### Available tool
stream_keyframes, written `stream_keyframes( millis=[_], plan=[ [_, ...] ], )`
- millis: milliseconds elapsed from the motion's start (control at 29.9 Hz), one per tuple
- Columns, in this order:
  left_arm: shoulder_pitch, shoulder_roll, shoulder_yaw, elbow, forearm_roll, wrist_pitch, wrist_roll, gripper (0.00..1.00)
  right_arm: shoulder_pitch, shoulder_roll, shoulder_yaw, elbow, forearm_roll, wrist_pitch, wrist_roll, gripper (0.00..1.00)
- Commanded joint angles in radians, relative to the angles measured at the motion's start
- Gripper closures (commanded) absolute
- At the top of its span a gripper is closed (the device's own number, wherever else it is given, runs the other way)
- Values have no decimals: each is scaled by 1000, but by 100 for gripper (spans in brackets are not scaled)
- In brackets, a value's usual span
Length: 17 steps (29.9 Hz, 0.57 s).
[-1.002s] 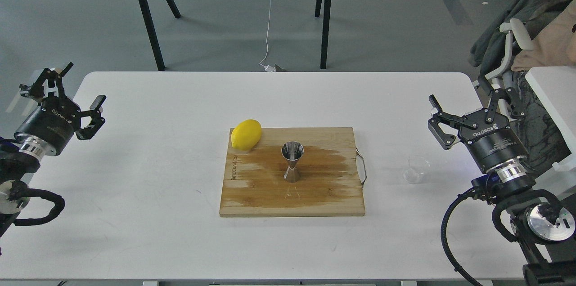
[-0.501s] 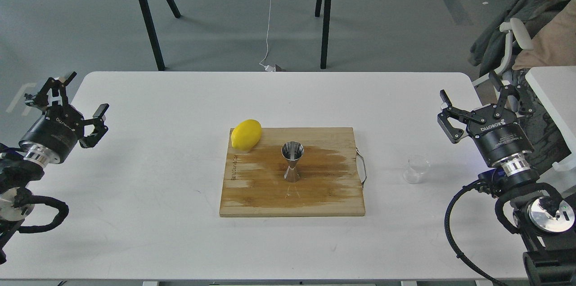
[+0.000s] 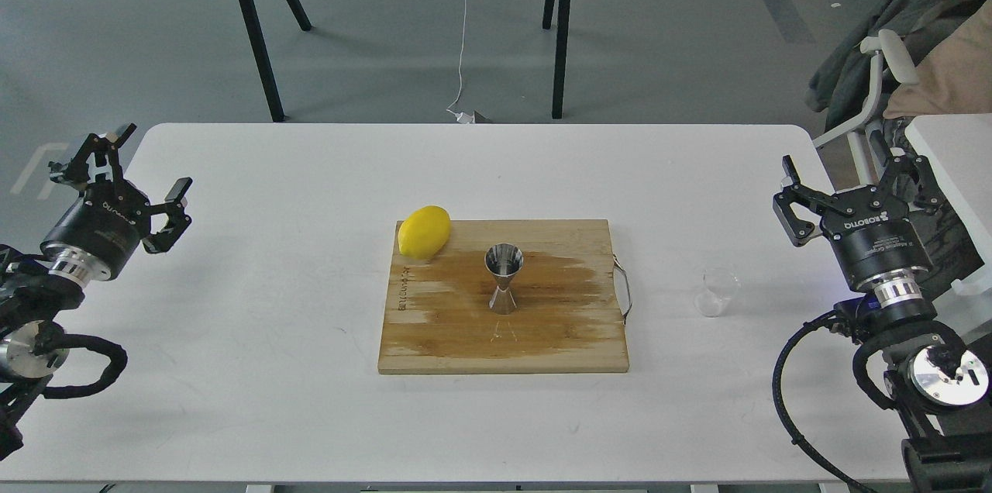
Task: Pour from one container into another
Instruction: 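Open the right gripper and raise it away from the glass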
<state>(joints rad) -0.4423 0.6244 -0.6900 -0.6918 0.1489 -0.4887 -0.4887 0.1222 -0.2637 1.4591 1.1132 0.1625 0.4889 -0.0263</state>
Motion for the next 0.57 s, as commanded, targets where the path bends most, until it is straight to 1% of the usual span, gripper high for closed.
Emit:
stream_keyframes(
  millis=[0,234,334,367,434,535],
  plan=[
    [-3,1,0,0,0,0,0,1,2,1,-3,0,0,0,0,1],
    [-1,0,4,1,0,0,0,1,-3,3,21,-10,3,0,12,1],
    [-1,-14,6,3,1,0,0,1,17,14,21,-88,3,0,19,1],
    [-1,-18,4,5,1,0,0,1,31,15,21,-110,3,0,29,1],
    [-1,-22,4,5,1,0,0,1,57,15,12,-153,3,0,75,1],
    [-1,-23,1,5,0,0,0,1,57,15,-2,-176,2,0,138,1]
  ],
)
